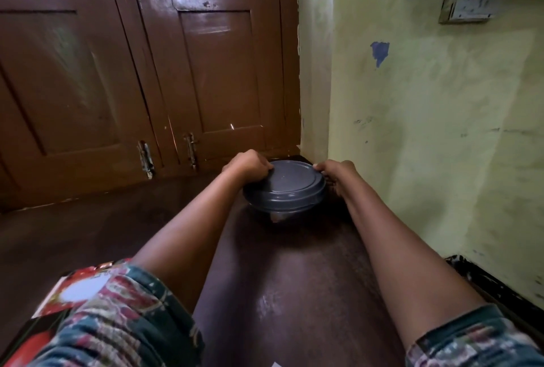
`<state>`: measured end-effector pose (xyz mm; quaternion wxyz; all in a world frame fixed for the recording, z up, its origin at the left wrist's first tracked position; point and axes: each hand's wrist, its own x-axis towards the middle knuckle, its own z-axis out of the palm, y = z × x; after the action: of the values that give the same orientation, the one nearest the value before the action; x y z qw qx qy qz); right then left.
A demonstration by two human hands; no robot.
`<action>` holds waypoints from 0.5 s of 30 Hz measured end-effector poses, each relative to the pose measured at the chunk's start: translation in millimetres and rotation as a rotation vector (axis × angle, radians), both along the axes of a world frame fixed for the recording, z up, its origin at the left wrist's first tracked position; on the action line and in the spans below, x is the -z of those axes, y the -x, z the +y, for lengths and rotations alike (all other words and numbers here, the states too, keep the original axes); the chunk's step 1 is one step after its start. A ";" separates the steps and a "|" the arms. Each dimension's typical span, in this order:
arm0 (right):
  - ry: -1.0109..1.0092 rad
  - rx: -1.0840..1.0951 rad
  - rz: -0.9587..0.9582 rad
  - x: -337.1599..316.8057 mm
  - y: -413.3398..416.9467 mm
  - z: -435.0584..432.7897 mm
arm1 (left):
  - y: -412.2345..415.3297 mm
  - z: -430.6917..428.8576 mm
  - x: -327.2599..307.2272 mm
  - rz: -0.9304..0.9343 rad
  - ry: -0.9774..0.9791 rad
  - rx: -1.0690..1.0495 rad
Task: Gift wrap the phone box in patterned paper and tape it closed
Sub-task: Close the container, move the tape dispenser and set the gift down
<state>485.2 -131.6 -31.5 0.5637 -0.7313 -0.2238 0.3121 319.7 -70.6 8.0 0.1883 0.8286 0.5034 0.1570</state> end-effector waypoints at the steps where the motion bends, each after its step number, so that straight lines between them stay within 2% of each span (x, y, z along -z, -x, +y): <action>1: 0.013 0.015 -0.046 -1.3 3.4 -3.2 | 0.6 -4.1 -0.7 0.036 -0.017 0.014; 4: 0.090 -0.024 -0.266 -8.4 14.3 -14.8 | 6.2 -19.5 -6.4 0.105 -0.037 0.083; 7: 0.123 -0.130 -0.473 -18.2 23.4 -33.0 | 15.5 -29.6 -16.7 0.016 -0.073 0.111; 11: 0.033 -0.315 -0.863 -23.4 31.1 -71.8 | 32.1 -45.3 -31.2 0.083 -0.059 0.219; 15: 0.044 -0.499 -1.043 -18.4 44.8 -100.2 | 49.8 -60.7 -22.6 0.143 -0.071 0.259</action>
<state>440.4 -231.8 -13.1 0.2729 -0.7252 -0.6310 0.0386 269.9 -131.3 30.6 0.1410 0.9018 0.3984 0.0897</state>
